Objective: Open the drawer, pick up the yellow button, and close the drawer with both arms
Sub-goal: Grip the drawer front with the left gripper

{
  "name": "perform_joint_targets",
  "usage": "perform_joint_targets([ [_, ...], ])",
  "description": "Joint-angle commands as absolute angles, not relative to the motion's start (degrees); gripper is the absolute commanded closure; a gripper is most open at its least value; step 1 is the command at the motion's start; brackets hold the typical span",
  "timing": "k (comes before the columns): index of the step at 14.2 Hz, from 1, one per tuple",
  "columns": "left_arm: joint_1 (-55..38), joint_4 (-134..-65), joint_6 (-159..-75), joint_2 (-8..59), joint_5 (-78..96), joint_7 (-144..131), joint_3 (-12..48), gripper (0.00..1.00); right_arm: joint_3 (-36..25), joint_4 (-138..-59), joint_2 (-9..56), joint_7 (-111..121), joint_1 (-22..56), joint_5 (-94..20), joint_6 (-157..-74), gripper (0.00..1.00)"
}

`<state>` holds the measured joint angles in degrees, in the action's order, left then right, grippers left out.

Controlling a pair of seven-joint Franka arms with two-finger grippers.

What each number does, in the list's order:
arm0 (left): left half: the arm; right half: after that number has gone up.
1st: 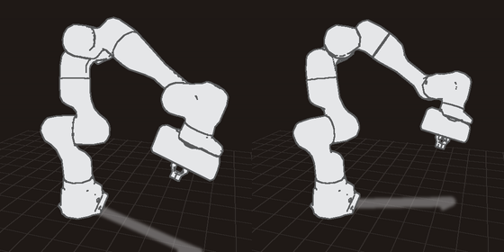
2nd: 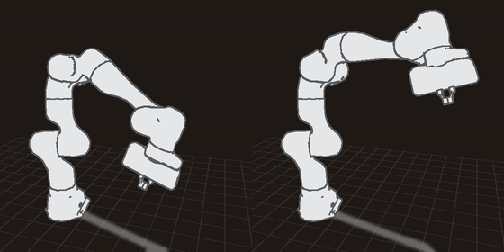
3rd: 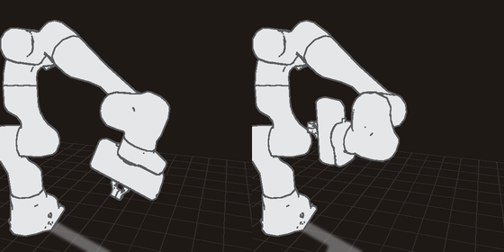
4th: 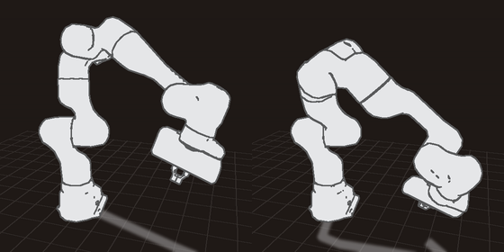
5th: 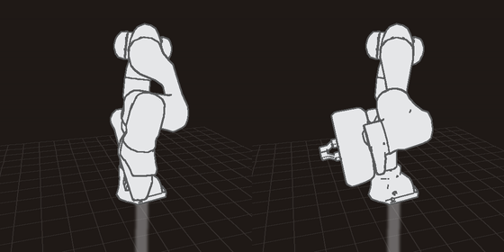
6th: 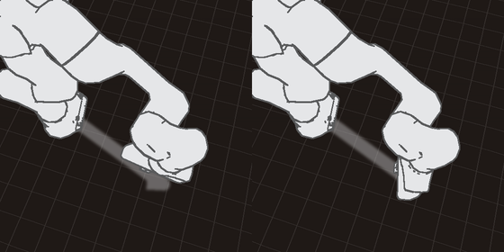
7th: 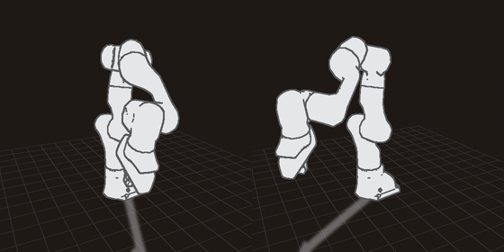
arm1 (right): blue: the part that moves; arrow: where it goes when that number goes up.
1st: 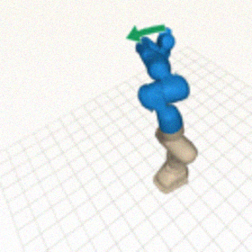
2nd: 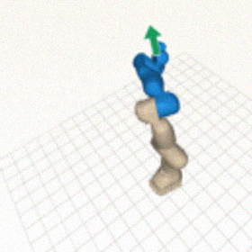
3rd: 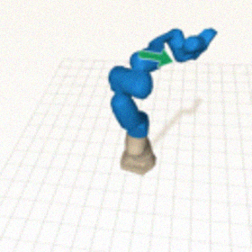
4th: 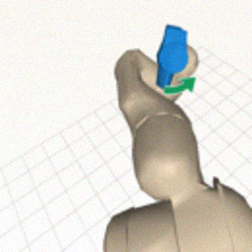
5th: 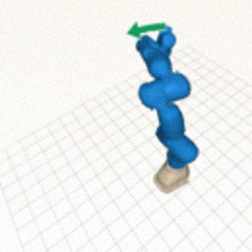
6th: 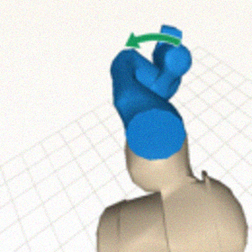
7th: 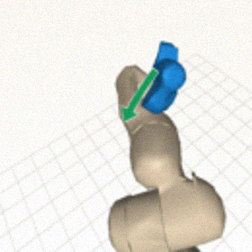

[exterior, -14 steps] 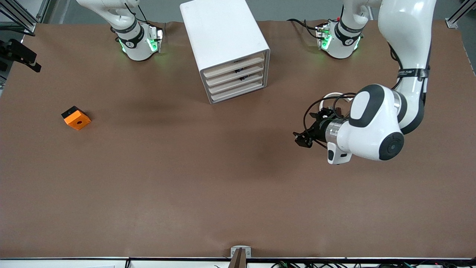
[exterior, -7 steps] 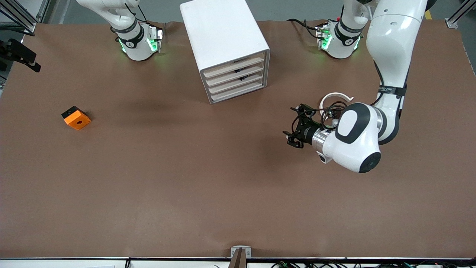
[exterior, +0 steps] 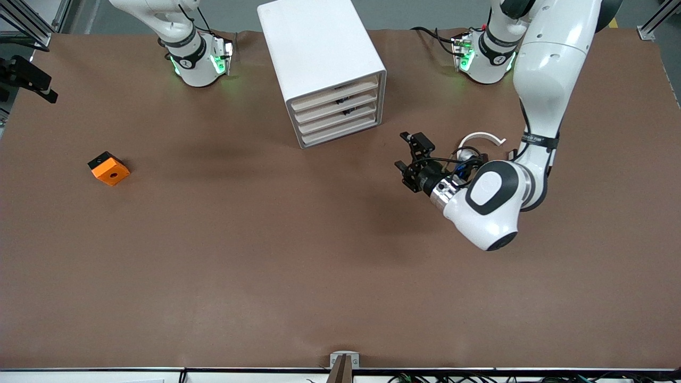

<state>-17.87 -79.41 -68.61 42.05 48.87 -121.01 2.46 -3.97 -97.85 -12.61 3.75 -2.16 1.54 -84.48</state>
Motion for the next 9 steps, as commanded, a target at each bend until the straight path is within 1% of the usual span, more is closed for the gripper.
perform_joint_targets([
  [1,-18.0,-79.6,-63.5,44.0,50.1,-125.6,4.5,0.00,-3.4,-97.2,-12.8,4.2,-2.9,2.5,-84.1,0.00],
  [4,-19.5,-80.9,-59.4,43.9,49.1,-126.8,6.9,0.00,-3.4,-97.2,-12.8,4.2,-2.9,2.5,-83.9,0.00],
  [9,-22.9,-81.6,-59.1,44.0,49.1,-127.5,6.9,0.00,-3.5,-97.2,-12.7,4.2,-3.1,2.5,-83.7,0.00],
])
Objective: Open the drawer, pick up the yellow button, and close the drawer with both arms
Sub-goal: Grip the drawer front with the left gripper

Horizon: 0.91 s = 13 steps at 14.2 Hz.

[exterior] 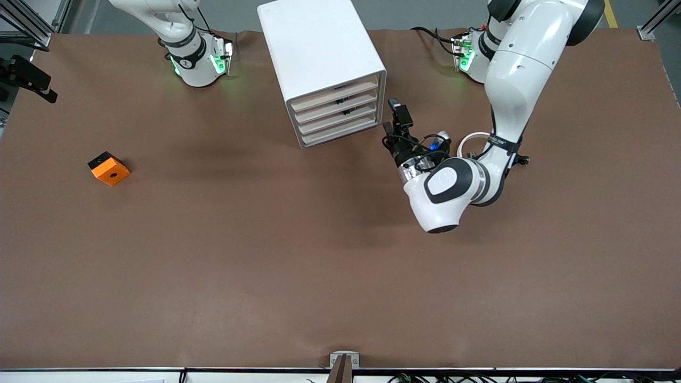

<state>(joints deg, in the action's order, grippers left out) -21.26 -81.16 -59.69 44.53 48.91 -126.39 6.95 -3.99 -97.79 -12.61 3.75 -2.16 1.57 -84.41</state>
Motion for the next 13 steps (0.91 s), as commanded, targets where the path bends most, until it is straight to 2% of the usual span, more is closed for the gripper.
perform_joint_targets([
  [1,-23.6,-81.7,-59.5,44.0,49.1,-127.6,6.9,0.00,-3.5,-97.2,-12.6,4.2,-3.1,2.5,-83.5,0.00],
  [6,-25.8,-82.8,-62.1,44.0,49.0,-127.4,6.8,0.00,-3.7,-94.7,-9.8,4.2,-3.3,2.6,-83.3,0.00],
  [8,-26.5,-83.3,-63.2,44.2,49.0,-127.3,6.8,0.14,-3.7,-94.0,-9.3,4.0,-3.4,2.5,-83.3,0.00],
  [10,-27.3,-83.9,-63.6,44.3,49.0,-127.3,6.8,0.20,-3.7,-94.1,-7.8,4.1,-3.5,2.6,-83.3,0.00],
  [13,-28.9,-84.9,-63.6,44.1,48.4,-127.5,6.7,0.22,-3.8,-93.3,-4.2,4.2,-3.3,2.5,-83.8,0.00],
])
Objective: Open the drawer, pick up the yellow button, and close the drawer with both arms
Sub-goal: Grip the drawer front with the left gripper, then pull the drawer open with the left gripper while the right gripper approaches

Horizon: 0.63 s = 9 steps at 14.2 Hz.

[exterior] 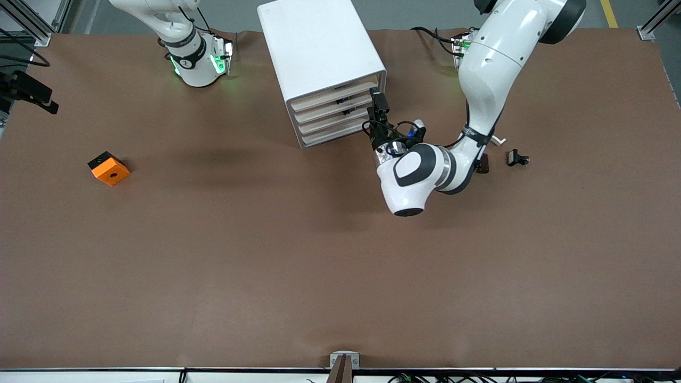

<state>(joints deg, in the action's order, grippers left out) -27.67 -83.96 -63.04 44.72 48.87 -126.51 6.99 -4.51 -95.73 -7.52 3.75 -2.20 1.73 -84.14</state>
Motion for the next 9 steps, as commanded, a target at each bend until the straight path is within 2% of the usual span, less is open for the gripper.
perform_joint_targets([
  [1,-29.1,-85.0,-63.6,44.1,47.6,-127.6,6.7,0.25,-3.7,-93.3,-3.1,4.2,-3.2,2.4,-84.0,0.00],
  [2,-29.8,-85.8,-63.6,44.1,47.5,-127.5,6.7,0.31,-3.7,-92.8,0.1,4.2,-3.1,2.5,-83.8,0.00],
  [7,-31.9,-90.0,-63.6,43.3,47.4,-127.5,6.9,0.47,-3.8,-91.5,3.9,4.9,-3.8,2.5,-84.0,0.00],
  [9,-32.8,-90.1,-63.6,43.2,47.4,-127.5,6.9,0.58,-3.9,-91.2,4.6,4.9,-3.7,2.7,-84.0,0.00],
])
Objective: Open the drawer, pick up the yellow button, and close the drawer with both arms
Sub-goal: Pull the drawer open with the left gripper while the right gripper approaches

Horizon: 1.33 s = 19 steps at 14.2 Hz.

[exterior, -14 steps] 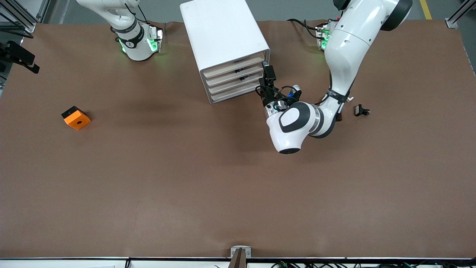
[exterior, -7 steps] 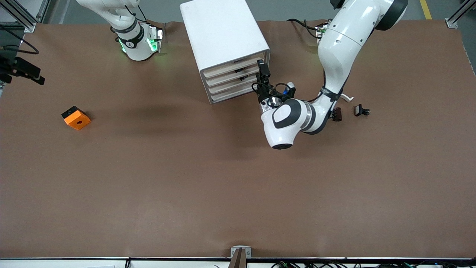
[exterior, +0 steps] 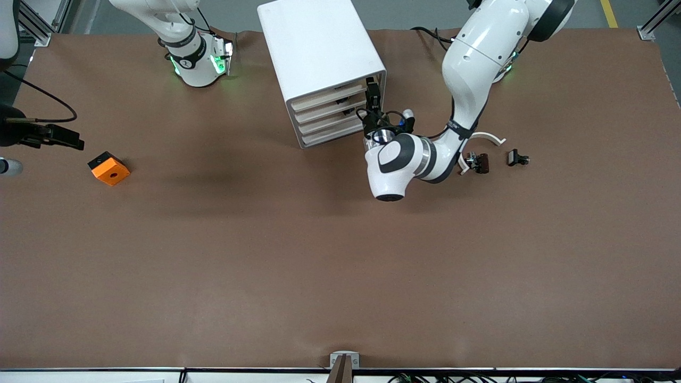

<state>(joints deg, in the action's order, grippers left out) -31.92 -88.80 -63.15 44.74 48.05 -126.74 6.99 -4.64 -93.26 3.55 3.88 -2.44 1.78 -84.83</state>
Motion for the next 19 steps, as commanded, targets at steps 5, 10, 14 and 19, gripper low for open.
perform_joint_targets([
  [5,-32.8,-90.0,-63.5,43.0,47.4,-127.5,7.0,0.86,-3.6,-90.2,4.6,0.9,-2.8,2.5,-83.8,0.00],
  [10,-31.7,-89.7,-63.5,42.5,47.5,-127.2,6.9,0.88,-3.4,-90.0,4.6,-0.8,-2.0,1.9,-83.5,0.00],
  [14,-28.5,-89.5,-64.4,42.5,49.0,-127.2,6.9,0.85,-3.4,-90.0,4.6,-3.6,-1.1,1.6,-83.3,0.00],
  [19,-24.3,-88.6,-66.7,42.5,51.3,-127.2,6.9,0.84,-3.4,-90.1,4.5,-12.6,2.4,1.4,-82.9,0.00],
])
